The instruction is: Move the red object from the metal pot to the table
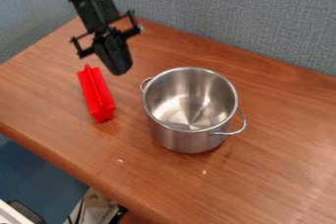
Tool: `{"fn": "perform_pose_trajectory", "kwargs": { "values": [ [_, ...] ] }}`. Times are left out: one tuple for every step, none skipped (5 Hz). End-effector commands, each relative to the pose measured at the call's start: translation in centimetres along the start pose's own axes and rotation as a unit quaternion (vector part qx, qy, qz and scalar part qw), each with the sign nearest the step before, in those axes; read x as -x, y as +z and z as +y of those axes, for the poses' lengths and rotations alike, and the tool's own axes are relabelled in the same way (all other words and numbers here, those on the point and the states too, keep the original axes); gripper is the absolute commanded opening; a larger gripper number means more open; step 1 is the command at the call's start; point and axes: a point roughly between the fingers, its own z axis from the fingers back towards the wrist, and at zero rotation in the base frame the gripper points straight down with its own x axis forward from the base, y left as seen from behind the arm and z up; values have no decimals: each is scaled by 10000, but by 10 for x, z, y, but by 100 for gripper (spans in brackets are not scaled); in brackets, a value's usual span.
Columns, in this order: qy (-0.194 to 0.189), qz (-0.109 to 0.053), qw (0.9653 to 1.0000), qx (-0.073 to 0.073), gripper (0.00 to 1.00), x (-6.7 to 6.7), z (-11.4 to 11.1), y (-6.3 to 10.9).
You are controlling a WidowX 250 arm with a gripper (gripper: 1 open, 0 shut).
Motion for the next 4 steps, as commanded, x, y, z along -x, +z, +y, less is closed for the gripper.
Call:
{"fn": "perform_pose_trajectory", "kwargs": {
  "values": [
    [-11, -290, 9993, 244, 0, 0, -16, 29],
    [7, -328, 9986, 417, 0, -1, -25, 47],
    [-227, -157, 9992, 298, 0, 7, -36, 32],
    [-373, 11, 9992, 172, 0, 14, -42, 13]
  ]
}}
